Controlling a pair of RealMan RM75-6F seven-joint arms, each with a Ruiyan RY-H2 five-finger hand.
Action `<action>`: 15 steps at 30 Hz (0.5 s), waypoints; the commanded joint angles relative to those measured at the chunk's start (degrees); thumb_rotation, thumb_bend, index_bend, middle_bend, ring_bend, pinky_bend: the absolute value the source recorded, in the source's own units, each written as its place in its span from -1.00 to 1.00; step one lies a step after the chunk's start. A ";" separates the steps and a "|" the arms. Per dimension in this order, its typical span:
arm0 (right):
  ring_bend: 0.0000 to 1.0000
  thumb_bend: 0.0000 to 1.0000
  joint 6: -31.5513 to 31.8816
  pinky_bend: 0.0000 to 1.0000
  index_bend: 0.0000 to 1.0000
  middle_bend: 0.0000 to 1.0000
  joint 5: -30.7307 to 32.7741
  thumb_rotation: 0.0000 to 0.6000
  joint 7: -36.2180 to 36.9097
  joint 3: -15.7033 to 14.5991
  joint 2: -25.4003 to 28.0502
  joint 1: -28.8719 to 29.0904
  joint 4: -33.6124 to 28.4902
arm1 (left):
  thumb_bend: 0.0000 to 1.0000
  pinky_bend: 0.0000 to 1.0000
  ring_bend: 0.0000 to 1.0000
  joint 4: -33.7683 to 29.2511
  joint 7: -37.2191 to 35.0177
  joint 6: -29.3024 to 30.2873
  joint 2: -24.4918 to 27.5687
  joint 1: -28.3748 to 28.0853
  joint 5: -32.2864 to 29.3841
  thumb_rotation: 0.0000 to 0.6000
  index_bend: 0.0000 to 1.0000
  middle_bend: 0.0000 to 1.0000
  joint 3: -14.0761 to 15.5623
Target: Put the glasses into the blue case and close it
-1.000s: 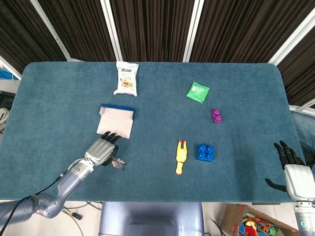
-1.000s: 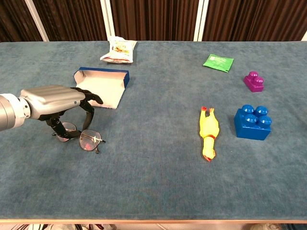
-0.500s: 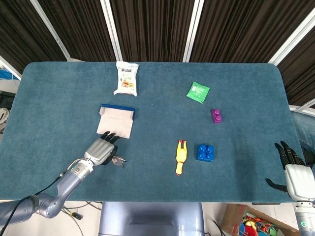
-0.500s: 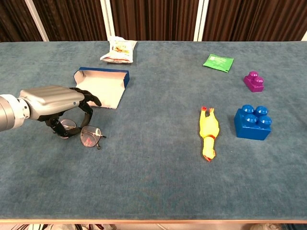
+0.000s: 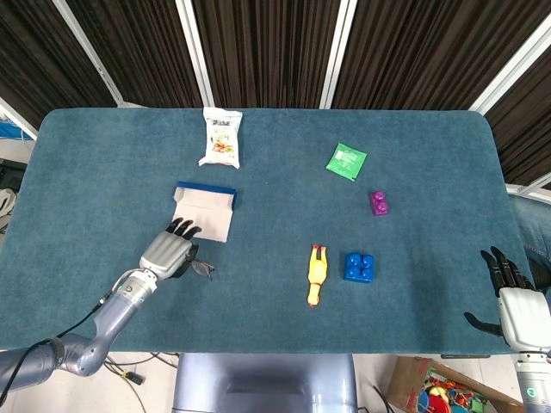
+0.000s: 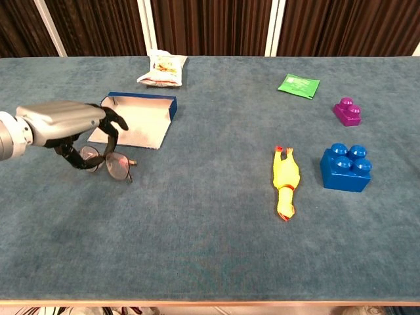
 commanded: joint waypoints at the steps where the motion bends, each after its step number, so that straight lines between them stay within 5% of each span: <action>1: -0.76 -0.67 0.02 -0.46 -1.00 -1.00 -0.07 1.00 0.02 -0.01 0.02 0.00 -0.04 | -0.01 -1.00 -1.00 -0.16 1.20 -0.97 0.57 -1.27 -3.48 1.00 0.16 -0.73 -1.72; 15: -0.76 -0.67 -0.25 -0.46 -1.00 -1.00 0.33 1.00 0.25 0.01 0.13 -0.02 -0.33 | -0.01 -1.00 -1.00 8.63 6.50 -4.98 -3.43 -8.98 -18.39 1.00 0.16 -0.73 -7.43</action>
